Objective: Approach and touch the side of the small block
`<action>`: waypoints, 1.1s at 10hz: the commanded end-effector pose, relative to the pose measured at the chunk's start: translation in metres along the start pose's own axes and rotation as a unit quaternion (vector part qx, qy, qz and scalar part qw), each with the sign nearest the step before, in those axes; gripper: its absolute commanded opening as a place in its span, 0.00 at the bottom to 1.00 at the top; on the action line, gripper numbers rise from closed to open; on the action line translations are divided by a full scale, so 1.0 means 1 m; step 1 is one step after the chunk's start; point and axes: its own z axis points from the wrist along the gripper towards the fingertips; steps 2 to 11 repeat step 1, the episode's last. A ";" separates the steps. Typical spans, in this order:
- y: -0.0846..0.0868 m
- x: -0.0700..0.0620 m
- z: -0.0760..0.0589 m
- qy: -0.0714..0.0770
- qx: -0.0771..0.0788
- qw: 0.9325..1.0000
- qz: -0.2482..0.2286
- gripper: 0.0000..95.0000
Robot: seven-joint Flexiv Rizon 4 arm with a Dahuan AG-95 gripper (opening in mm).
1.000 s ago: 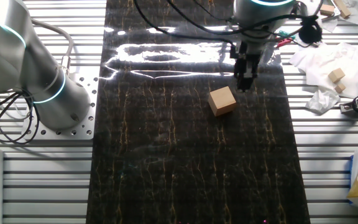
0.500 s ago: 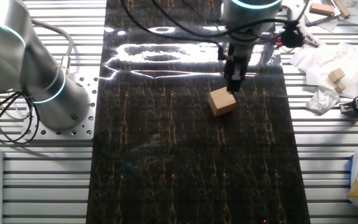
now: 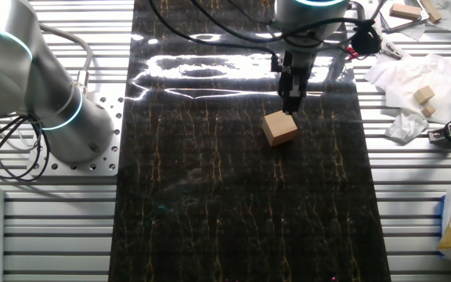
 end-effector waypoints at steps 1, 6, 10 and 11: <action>0.002 0.004 0.000 -0.002 -0.001 1.000 -0.008 0.60; 0.002 0.004 0.000 -0.002 -0.001 1.000 -0.008 0.60; 0.002 0.004 0.000 -0.002 -0.001 1.000 -0.008 0.60; 0.002 0.004 0.000 -0.002 -0.001 1.000 -0.008 0.60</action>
